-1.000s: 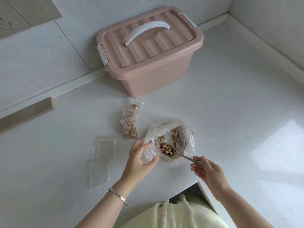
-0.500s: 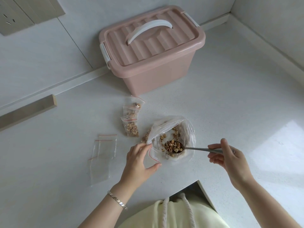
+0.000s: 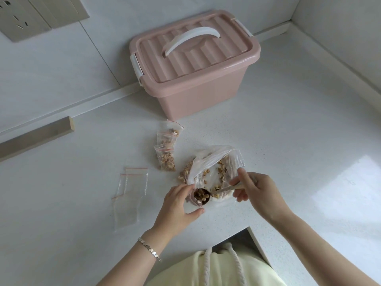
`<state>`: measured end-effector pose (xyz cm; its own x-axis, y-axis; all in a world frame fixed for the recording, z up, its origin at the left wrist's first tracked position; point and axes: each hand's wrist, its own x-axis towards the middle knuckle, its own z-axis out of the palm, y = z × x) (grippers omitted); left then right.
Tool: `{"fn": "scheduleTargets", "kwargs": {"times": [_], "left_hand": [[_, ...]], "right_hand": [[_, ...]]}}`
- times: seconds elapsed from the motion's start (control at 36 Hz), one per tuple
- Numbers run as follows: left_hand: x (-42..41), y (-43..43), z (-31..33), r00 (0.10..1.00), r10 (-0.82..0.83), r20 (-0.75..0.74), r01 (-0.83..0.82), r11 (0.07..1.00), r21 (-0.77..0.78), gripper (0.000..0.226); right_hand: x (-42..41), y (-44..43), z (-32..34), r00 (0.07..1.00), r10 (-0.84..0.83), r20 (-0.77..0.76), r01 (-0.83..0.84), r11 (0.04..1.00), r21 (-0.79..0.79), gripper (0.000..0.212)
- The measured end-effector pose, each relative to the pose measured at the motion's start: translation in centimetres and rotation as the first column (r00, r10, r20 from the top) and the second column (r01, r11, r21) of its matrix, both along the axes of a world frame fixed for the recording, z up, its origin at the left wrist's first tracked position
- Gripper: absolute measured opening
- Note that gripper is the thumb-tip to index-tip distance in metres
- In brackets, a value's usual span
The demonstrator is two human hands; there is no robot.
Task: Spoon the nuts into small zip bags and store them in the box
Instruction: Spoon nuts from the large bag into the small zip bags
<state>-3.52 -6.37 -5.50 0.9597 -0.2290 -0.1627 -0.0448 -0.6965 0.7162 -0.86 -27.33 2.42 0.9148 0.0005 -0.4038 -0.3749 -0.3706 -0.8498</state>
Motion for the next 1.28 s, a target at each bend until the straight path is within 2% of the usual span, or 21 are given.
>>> {"fn": "scheduleTargets", "kwargs": {"times": [0.08, 0.14, 0.22, 0.28, 0.33, 0.39, 0.47, 0.53, 0.67, 0.89, 1.03, 1.14, 1.28], "left_hand": [[-0.2, -0.1, -0.1, 1.000, 0.016, -0.010, -0.015, 1.000, 0.014, 0.070], [-0.3, -0.2, 0.0, 0.999, 0.031, -0.028, -0.031, 1.000, 0.002, 0.067], [-0.5, -0.2, -0.1, 0.997, 0.051, -0.051, -0.052, 0.998, -0.022, 0.062], [-0.7, -0.1, -0.2, 0.995, 0.072, -0.073, -0.075, 0.996, -0.043, 0.061], [-0.9, 0.0, -0.3, 0.992, 0.098, -0.082, -0.103, 0.992, -0.066, 0.059], [-1.1, 0.1, -0.4, 0.987, 0.137, -0.085, -0.145, 0.984, -0.107, 0.056], [-1.3, 0.2, -0.3, 0.977, 0.195, -0.083, -0.206, 0.966, -0.156, 0.055], [-1.5, 0.3, -0.2, 0.970, 0.224, -0.096, -0.237, 0.957, -0.166, 0.059], [-1.7, 0.0, -0.1, 0.968, 0.221, -0.117, -0.239, 0.956, -0.172, 0.064], [-1.8, -0.1, -0.1, 0.968, 0.201, -0.149, -0.224, 0.962, -0.158, 0.057], [-1.8, -0.2, -0.4, 0.965, 0.194, -0.174, -0.224, 0.959, -0.172, 0.063], [-1.7, -0.3, -0.5, 0.962, 0.205, -0.178, -0.235, 0.957, -0.170, 0.066], [-1.6, -0.4, -0.5, 0.962, 0.226, -0.150, -0.248, 0.957, -0.152, 0.063]], "right_hand": [[-0.6, 1.5, 0.7, 0.979, 0.182, 0.089, -0.167, 0.973, -0.158, 0.041], [-1.1, 2.2, 1.0, 0.938, 0.309, 0.157, -0.256, 0.924, -0.285, 0.049], [-1.7, 2.4, 0.7, 0.875, 0.408, 0.262, -0.284, 0.869, -0.405, 0.072], [-1.9, 2.0, 0.6, 0.845, 0.419, 0.333, -0.260, 0.865, -0.428, 0.078], [-2.1, 1.4, 1.1, 0.841, 0.383, 0.382, -0.217, 0.886, -0.410, 0.077], [-2.0, 0.3, 1.6, 0.870, 0.273, 0.410, -0.139, 0.935, -0.327, 0.068], [-1.5, -1.5, 1.8, 0.919, 0.043, 0.392, 0.025, 0.985, -0.168, 0.036], [-1.1, -2.5, 1.0, 0.927, -0.033, 0.374, 0.086, 0.988, -0.127, 0.022], [-1.0, -3.7, -3.6, 0.963, -0.056, 0.265, 0.097, 0.985, -0.144, 0.020], [-1.3, -2.7, -7.4, 0.955, -0.082, 0.284, 0.129, 0.980, -0.150, 0.018], [-2.0, -2.9, -8.1, 0.967, -0.049, 0.250, 0.077, 0.992, -0.104, 0.036], [-2.8, -3.2, -8.2, 0.987, 0.003, 0.161, 0.007, 0.998, -0.062, 0.016], [-3.7, -3.3, -8.7, 0.999, -0.022, 0.032, 0.021, 1.000, 0.017, 0.025]]}}
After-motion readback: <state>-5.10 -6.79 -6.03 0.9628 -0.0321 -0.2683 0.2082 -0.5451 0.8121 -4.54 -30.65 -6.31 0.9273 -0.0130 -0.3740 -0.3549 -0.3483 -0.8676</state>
